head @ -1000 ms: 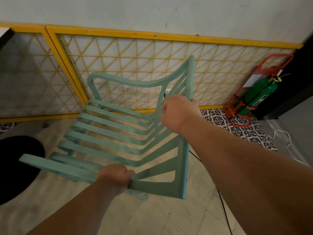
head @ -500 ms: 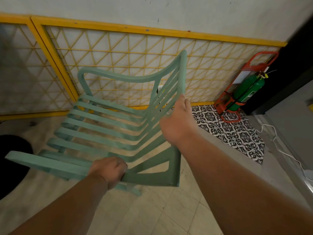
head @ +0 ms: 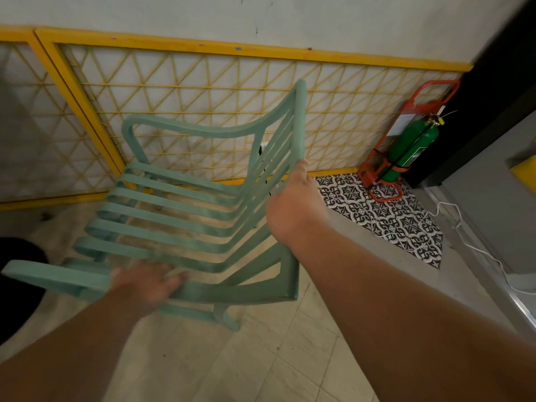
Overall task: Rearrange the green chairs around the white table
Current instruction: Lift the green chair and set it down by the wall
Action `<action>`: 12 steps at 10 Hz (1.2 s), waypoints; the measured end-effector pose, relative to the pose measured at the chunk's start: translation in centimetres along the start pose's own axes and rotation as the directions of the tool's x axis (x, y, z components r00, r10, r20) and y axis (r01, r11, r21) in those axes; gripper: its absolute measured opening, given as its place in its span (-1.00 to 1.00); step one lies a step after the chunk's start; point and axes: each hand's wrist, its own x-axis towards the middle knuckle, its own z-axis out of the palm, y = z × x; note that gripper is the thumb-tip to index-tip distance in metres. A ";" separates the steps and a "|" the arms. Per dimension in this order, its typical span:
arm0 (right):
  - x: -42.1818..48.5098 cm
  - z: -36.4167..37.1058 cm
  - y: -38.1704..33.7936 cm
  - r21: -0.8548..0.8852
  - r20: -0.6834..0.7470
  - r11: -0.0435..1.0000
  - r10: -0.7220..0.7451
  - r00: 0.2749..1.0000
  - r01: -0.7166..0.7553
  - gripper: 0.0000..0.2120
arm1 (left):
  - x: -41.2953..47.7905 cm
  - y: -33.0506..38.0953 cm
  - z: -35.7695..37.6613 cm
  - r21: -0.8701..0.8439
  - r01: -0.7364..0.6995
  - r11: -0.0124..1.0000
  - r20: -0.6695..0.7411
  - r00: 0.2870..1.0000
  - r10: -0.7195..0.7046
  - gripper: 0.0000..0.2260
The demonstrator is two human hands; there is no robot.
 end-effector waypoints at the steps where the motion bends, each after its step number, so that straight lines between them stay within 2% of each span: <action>1: 0.5 0.1 0.2 -0.082 0.032 0.995 -0.055 0.998 0.058 -0.18 | 0.7 -3.7 0.2 0.275 -0.007 0.961 0.083 0.996 -0.016 -0.63; 2: 0.8 0.1 0.1 -0.143 0.058 0.985 -0.087 0.995 0.095 -0.19 | 0.8 -3.3 0.0 0.337 -0.038 0.941 0.100 0.995 0.005 -0.59; 3: 0.6 0.0 -0.2 -0.204 0.076 0.972 -0.102 0.992 0.116 -0.22 | 0.4 -2.6 -0.2 0.333 -0.049 0.942 0.083 0.996 0.023 -0.63; 5: -0.5 -0.5 -0.7 -0.270 0.014 0.943 -0.198 0.980 0.195 -0.32 | 0.0 -2.4 -0.4 0.368 -0.040 0.929 0.103 0.995 0.002 -0.62; 8: -0.1 -0.5 -0.6 -0.343 0.049 0.918 -0.196 0.979 0.200 -0.31 | 0.4 -2.3 0.1 0.303 -0.011 0.953 0.090 0.996 -0.018 -0.62; 10: 0.0 -1.1 0.1 -0.313 0.011 0.930 -0.201 0.980 0.194 -0.37 | -0.6 -0.8 0.2 0.241 0.031 0.970 0.079 0.996 -0.051 -0.51; 11: 0.1 -1.2 0.4 -0.303 0.002 0.933 -0.202 0.979 0.193 -0.37 | -1.2 -0.3 0.5 0.249 0.031 0.968 0.089 0.994 -0.055 -0.56; 12: 0.6 -0.8 0.1 -0.366 0.078 0.906 -0.196 0.977 0.211 -0.28 | -2.2 -0.4 1.6 0.318 -0.013 0.948 0.114 0.993 -0.025 -0.65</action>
